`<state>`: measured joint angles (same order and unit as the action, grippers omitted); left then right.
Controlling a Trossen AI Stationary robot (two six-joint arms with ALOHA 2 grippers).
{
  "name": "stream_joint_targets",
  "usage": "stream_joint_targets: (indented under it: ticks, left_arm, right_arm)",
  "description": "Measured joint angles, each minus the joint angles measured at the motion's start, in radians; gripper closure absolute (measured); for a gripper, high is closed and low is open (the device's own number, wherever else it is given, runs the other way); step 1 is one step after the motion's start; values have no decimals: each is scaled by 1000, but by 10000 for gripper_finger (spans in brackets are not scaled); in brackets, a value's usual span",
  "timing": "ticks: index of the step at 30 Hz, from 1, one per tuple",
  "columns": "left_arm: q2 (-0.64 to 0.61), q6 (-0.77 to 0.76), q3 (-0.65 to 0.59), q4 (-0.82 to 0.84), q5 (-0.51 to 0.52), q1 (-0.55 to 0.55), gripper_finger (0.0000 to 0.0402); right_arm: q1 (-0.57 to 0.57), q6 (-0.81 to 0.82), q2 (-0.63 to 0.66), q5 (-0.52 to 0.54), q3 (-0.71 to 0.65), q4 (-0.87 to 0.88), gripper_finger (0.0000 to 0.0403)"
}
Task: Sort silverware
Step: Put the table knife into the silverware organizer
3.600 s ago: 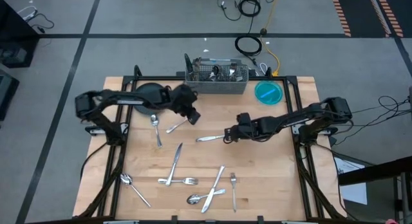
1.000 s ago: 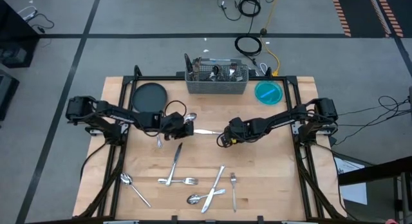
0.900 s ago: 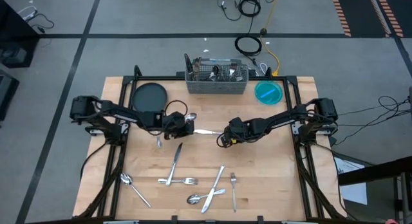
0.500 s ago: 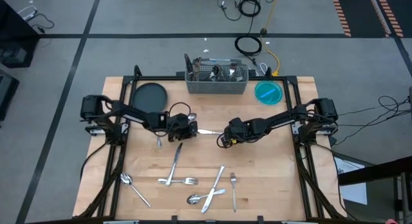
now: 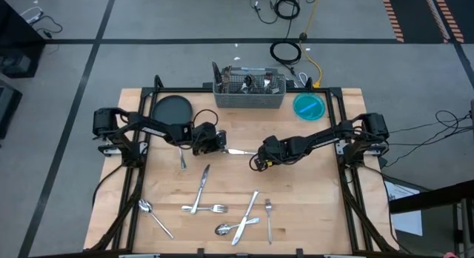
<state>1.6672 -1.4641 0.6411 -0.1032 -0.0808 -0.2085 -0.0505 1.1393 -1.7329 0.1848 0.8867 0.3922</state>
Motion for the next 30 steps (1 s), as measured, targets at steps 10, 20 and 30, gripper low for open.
stream_joint_targets:
  ticks: [10,20,30]
  left_arm:
    - [85,35,2,-96,-63,38,282]
    - [132,99,16,-172,-158,41,290]
    - [-10,137,5,-185,-126,-4,295]
  right_arm:
    - [0,0,0,17,0,1,403]
    - [0,0,0,24,0,-6,403]
    - [-31,-49,59,50,94,140,403]
